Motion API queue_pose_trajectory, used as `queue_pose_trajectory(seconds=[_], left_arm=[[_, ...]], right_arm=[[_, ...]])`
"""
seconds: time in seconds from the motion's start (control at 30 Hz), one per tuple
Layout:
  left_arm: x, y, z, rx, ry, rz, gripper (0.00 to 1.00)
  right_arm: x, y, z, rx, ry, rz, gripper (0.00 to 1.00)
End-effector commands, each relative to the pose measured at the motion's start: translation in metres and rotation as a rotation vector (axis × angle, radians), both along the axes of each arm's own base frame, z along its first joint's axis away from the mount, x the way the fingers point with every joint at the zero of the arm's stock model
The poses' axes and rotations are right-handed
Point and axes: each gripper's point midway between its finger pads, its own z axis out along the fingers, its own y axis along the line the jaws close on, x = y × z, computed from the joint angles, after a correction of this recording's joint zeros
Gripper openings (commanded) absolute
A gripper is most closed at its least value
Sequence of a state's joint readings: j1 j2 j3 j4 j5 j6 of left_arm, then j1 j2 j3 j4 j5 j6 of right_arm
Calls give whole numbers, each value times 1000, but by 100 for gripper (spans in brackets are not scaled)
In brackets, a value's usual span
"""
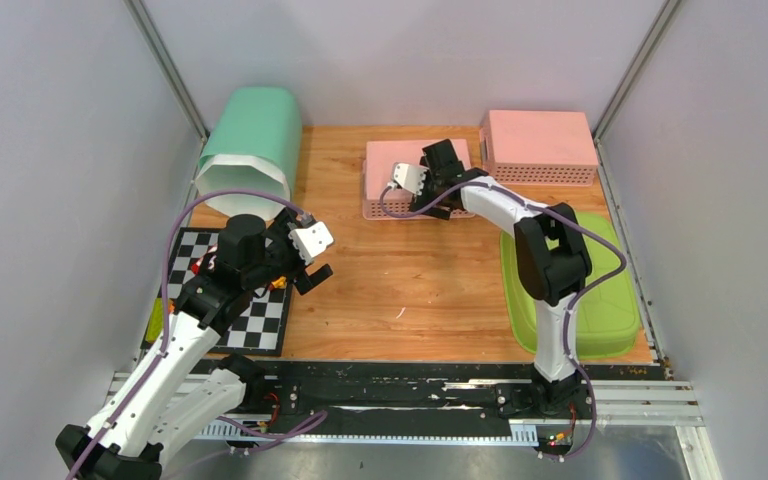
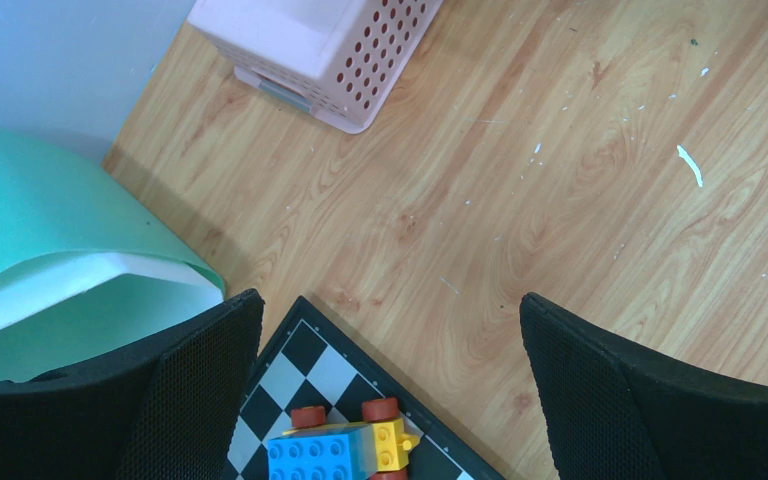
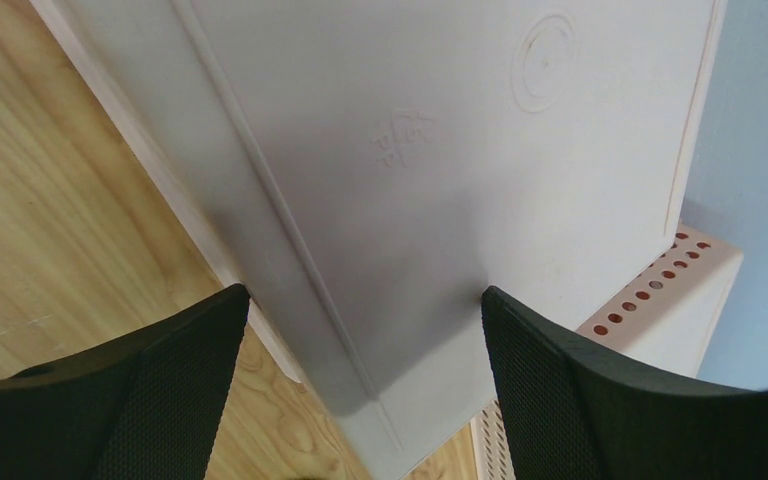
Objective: Turn the large container upside down
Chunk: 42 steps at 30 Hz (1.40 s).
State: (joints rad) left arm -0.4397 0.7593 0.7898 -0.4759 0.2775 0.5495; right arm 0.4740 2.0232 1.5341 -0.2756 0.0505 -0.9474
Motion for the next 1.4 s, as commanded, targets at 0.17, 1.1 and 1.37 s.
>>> queue_pose_trajectory(seconds=[0.17,1.1,1.37], left_arm=[[1,-1,-3,-11,5,-3,100],[2,0,-6,-4,13,-3,100],[3,0,-7,-2,13,-3,100]], right_arm=[[17,-26,-16,-92,30,-49,88],[75,-41,-13,-119,-63,-157,89],[82,-40,-16,-87,-76,-200,89]])
